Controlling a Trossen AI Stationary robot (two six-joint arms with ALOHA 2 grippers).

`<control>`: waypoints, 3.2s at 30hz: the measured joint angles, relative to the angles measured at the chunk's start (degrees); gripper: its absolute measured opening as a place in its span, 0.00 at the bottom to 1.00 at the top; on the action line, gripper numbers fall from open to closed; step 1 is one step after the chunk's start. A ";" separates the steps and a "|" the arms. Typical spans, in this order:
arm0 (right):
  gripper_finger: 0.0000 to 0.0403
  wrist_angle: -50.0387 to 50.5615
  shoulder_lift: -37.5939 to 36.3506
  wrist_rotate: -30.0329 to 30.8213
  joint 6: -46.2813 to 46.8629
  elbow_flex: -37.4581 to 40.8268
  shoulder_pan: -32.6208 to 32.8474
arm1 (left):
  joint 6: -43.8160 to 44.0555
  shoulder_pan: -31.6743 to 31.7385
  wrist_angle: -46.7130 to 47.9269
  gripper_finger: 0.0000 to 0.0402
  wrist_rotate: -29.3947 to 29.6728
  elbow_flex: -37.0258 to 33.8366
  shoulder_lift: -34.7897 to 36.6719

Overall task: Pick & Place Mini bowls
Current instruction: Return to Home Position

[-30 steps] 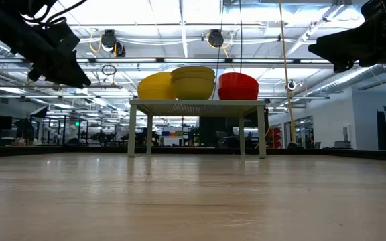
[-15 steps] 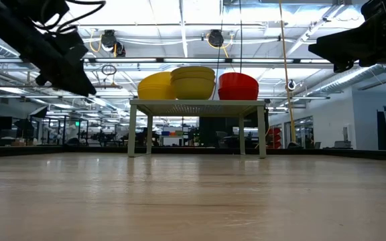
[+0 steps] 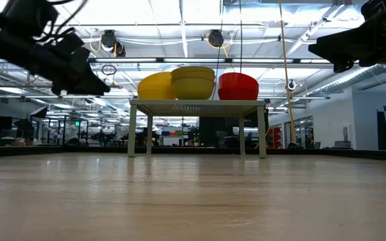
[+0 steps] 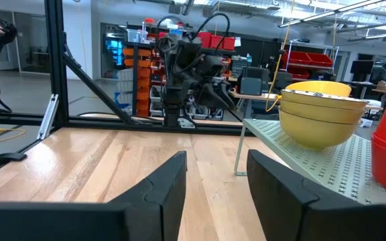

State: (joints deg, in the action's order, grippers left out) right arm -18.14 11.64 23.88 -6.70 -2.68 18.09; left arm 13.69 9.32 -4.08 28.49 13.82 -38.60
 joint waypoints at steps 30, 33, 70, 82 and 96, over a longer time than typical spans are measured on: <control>0.36 -0.02 0.00 0.00 0.00 0.00 0.00 | -9.07 -0.07 -13.34 0.38 -3.10 -12.98 26.29; 0.36 -0.02 0.01 0.00 0.00 0.00 0.00 | -9.04 -0.07 -13.35 0.38 -3.10 -12.98 28.35; 0.36 -0.02 0.02 0.00 0.00 -0.01 0.01 | -8.96 -0.04 -13.31 0.38 -3.06 -12.97 33.39; 0.36 -0.02 0.02 0.00 0.00 0.00 0.00 | -8.96 -0.04 -13.31 0.38 -3.06 -12.96 33.37; 0.36 -0.02 0.00 0.00 0.00 0.00 0.00 | -8.98 -0.04 -13.31 0.38 -3.05 -12.96 33.37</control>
State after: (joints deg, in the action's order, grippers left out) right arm -18.15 11.64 23.88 -6.70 -2.68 18.09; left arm 4.71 9.28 -17.39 25.44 0.86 -5.23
